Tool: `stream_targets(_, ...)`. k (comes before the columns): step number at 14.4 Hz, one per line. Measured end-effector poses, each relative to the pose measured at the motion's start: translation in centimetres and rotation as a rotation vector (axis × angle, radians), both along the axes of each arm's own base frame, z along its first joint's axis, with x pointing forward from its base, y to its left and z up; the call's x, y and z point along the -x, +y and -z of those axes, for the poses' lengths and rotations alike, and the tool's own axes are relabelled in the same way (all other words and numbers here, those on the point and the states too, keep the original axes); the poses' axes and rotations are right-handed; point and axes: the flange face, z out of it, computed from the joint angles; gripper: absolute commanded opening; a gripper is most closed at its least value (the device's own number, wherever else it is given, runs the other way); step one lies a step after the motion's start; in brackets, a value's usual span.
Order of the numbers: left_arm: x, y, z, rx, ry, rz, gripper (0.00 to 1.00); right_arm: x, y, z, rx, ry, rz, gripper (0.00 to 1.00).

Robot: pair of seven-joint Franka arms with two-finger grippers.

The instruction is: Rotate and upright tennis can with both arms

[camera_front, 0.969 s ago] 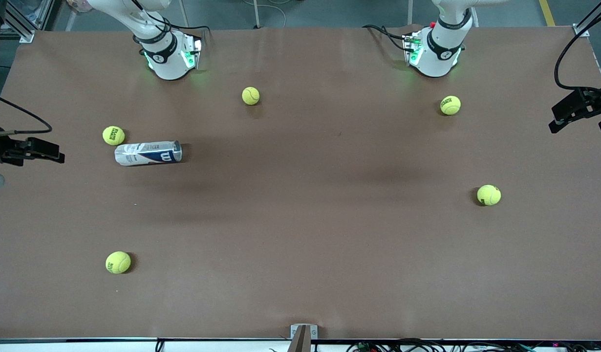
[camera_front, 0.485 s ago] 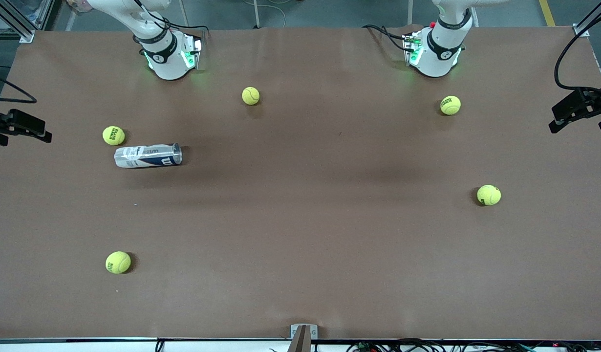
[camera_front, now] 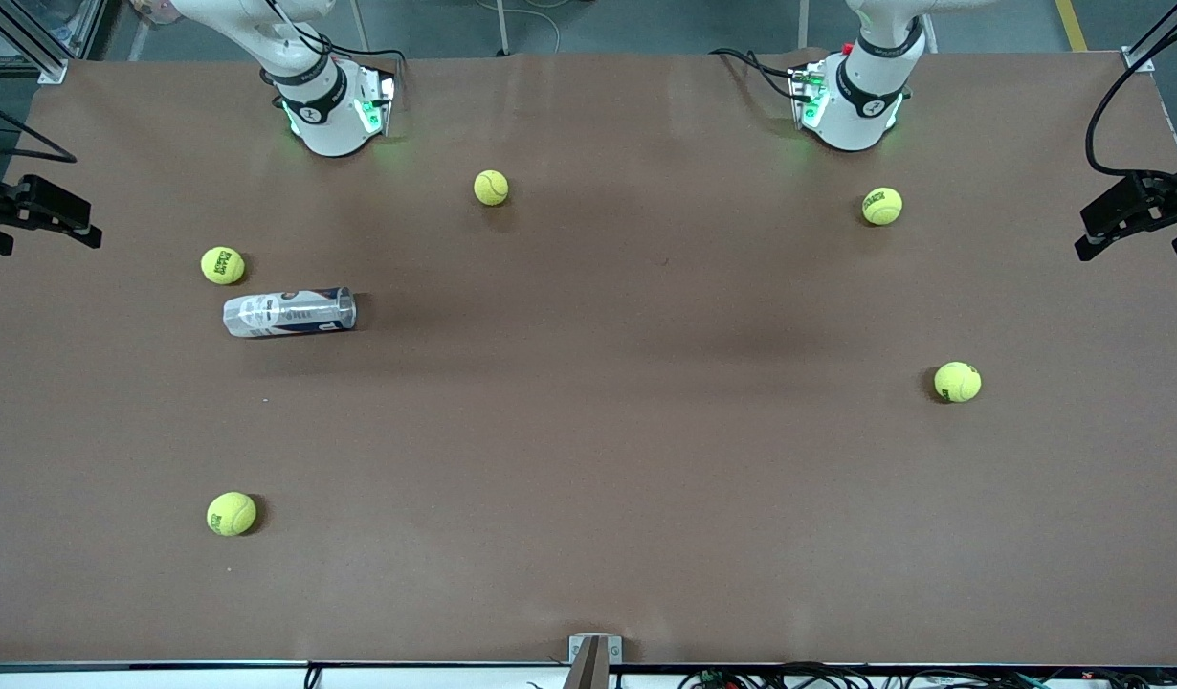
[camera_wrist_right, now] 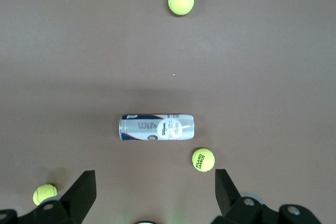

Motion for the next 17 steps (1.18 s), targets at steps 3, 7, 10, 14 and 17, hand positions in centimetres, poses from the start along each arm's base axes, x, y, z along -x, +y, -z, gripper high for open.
stream_targets(3, 0.0, 0.0, 0.0, 0.0, 0.0, 0.0, 1.0, -0.1, -0.4, 0.0, 0.008, -0.008, 0.006, 1.0)
stream_targets(7, 0.0, 0.0, 0.0, 0.0, 0.0, 0.0, 1.0, -1.6, -2.8, 1.9, 0.012, -0.026, 0.047, 1.0)
stream_targets(10, 0.0, 0.0, 0.0, 0.0, 0.0, 0.0, 1.0, -2.8, -4.0, 4.3, 0.015, 0.0, 0.066, 1.0)
stream_targets(14, 0.0, 0.0, 0.0, 0.0, 0.0, 0.0, 1.0, -4.4, -7.8, 8.3, 0.021, 0.041, 0.17, 1.0)
stream_targets(17, 0.0, 0.0, 0.0, 0.0, 0.0, 0.001, 1.0, -3.7, -10.8, 9.1, 0.046, 0.066, 0.527, 1.0)
